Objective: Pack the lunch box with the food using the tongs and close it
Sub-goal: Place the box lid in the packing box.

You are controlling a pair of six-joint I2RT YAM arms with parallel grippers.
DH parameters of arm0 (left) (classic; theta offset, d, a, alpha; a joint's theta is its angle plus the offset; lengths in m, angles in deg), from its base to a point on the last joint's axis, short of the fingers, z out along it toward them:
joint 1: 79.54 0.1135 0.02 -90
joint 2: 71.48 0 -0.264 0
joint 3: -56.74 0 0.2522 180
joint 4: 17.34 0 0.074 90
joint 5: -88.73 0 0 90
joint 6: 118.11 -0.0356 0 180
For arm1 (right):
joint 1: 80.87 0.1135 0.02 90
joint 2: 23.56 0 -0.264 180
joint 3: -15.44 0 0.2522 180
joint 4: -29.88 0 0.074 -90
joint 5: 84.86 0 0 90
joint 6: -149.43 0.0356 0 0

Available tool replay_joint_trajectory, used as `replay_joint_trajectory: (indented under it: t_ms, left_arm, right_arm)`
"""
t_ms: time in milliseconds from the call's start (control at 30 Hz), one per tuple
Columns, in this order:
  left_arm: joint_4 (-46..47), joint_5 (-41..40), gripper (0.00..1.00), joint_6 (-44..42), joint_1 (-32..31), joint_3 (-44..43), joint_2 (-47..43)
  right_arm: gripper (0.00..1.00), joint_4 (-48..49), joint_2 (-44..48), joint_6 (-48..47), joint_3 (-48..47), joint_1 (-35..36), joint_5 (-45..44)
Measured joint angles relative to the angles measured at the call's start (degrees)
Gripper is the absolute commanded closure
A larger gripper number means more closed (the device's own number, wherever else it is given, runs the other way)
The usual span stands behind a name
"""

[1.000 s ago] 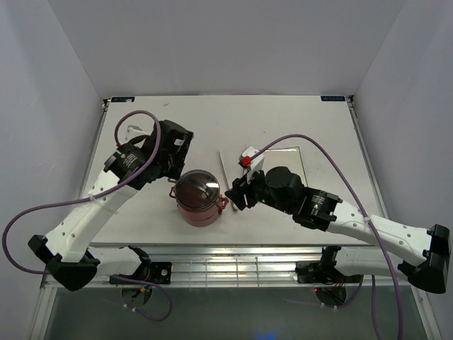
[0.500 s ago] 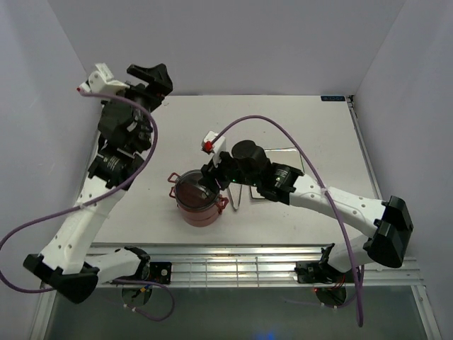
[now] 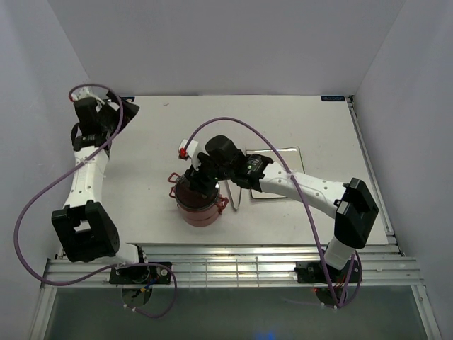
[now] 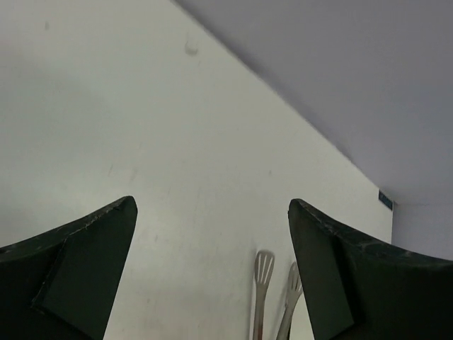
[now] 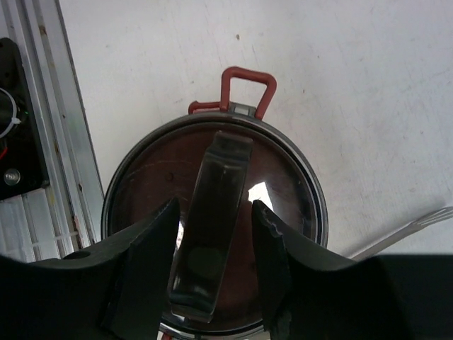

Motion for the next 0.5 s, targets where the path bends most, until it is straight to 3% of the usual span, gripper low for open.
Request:
replay_joint_trajectory:
  t_ms: [267, 500]
  left_arm:
    - [7.5, 6.7, 0.05, 6.0, -0.3, 32.0, -16.0]
    - [15.5, 6.8, 0.06, 9.2, -0.2, 43.0, -26.8]
  right_arm:
    - [0.60, -4.4, -0.7, -6.1, 0.1, -3.0, 3.7]
    - [0.64, -5.1, -0.7, -10.0, 0.8, -3.8, 6.5]
